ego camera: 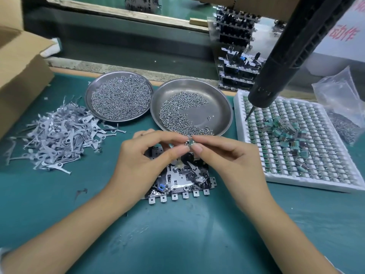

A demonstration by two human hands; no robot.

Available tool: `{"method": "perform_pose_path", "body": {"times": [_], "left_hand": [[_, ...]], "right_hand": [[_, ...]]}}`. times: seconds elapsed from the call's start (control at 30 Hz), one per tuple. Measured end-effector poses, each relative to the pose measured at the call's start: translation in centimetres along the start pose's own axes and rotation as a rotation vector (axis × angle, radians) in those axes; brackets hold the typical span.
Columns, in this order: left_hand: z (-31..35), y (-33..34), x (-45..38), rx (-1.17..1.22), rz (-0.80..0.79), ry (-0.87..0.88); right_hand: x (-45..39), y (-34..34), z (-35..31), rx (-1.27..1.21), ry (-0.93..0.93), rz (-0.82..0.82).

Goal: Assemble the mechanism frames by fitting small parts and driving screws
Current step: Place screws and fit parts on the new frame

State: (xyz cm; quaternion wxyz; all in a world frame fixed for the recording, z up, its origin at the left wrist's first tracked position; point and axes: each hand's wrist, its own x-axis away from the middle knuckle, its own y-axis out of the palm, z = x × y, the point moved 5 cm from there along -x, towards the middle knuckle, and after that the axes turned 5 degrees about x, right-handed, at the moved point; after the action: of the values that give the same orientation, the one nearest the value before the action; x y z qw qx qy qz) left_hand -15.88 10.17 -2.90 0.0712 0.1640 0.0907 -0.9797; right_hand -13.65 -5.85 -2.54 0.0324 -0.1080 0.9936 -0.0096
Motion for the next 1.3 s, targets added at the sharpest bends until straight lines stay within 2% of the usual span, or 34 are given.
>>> {"method": "perform_pose_path", "body": {"times": [0.27,0.5,0.93,1.3], "left_hand": [[-0.1,0.2,0.0,0.009,-0.014,0.016],[0.2,0.3,-0.1,0.021,-0.034,0.052],[0.9,0.1,0.0,-0.081,-0.035,0.104],[2.2,0.1,0.6,-0.218,-0.175,0.164]], "right_hand": [[0.0,0.0,0.1,0.042,-0.015,-0.01],[0.1,-0.1,-0.3,0.31,-0.163,-0.04],[0.5,-0.1,-0.7,0.456,-0.309,-0.045],[2.1,0.1,-1.5,0.616,-0.506,-0.02]]}}
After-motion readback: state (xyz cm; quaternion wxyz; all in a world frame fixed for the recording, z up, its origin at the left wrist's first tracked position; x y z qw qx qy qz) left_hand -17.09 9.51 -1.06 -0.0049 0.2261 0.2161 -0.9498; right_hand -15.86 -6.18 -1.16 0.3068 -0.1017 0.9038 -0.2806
